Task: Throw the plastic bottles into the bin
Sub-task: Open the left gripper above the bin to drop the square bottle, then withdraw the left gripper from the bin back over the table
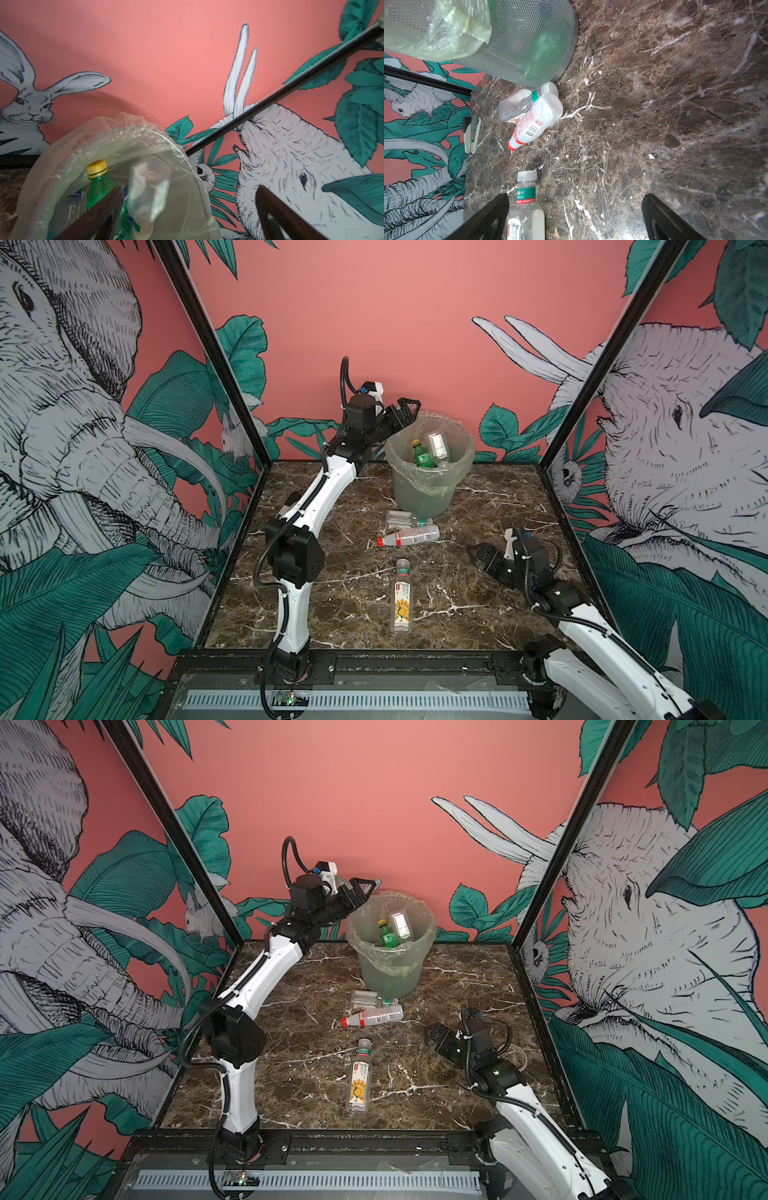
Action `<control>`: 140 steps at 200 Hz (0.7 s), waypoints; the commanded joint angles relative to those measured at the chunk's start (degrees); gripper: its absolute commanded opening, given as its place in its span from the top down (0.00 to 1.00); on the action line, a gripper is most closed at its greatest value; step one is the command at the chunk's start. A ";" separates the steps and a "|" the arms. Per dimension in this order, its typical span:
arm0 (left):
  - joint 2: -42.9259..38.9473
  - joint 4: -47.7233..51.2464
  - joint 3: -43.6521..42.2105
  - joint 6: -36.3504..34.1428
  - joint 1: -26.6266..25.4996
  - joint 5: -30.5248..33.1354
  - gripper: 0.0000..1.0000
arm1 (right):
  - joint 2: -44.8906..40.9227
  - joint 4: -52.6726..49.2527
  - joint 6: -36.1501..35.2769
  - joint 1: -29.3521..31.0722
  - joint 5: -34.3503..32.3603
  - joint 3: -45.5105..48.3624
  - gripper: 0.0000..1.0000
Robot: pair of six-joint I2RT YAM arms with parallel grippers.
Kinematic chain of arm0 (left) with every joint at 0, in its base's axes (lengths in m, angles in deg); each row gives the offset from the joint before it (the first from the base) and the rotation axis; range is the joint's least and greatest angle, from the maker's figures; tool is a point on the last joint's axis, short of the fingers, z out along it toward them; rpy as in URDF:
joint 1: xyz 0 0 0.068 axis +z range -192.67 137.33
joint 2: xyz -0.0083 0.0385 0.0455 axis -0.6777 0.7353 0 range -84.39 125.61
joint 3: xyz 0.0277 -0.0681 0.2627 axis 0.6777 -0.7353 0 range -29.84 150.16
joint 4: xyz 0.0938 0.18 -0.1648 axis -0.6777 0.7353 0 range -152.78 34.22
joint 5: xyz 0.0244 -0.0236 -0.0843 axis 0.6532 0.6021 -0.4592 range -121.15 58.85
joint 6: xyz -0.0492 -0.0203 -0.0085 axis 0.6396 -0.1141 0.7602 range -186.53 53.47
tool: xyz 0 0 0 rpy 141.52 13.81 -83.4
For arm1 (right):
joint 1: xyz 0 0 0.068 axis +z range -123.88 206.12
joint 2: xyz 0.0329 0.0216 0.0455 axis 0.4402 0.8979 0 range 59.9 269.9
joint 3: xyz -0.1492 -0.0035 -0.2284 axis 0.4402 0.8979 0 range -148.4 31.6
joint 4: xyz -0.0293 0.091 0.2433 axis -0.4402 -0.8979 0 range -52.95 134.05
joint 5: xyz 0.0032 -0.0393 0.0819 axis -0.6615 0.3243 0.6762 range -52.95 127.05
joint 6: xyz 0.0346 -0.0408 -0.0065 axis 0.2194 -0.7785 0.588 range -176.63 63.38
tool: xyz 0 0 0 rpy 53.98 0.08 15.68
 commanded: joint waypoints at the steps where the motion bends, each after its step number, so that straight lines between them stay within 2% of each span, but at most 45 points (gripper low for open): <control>1: -14.14 -0.40 -2.57 -5.75 -0.78 -2.29 0.00 | 0.46 -0.02 -0.99 -0.04 -0.35 -0.43 0.01; 75: -35.71 1.93 -28.69 -14.68 -0.72 0.17 0.01 | 0.44 -0.19 0.72 -0.04 0.99 -0.11 0.01; 140: -48.37 6.35 -50.14 -18.58 -0.61 5.83 0.00 | -0.78 -1.32 2.59 0.32 1.59 1.56 0.01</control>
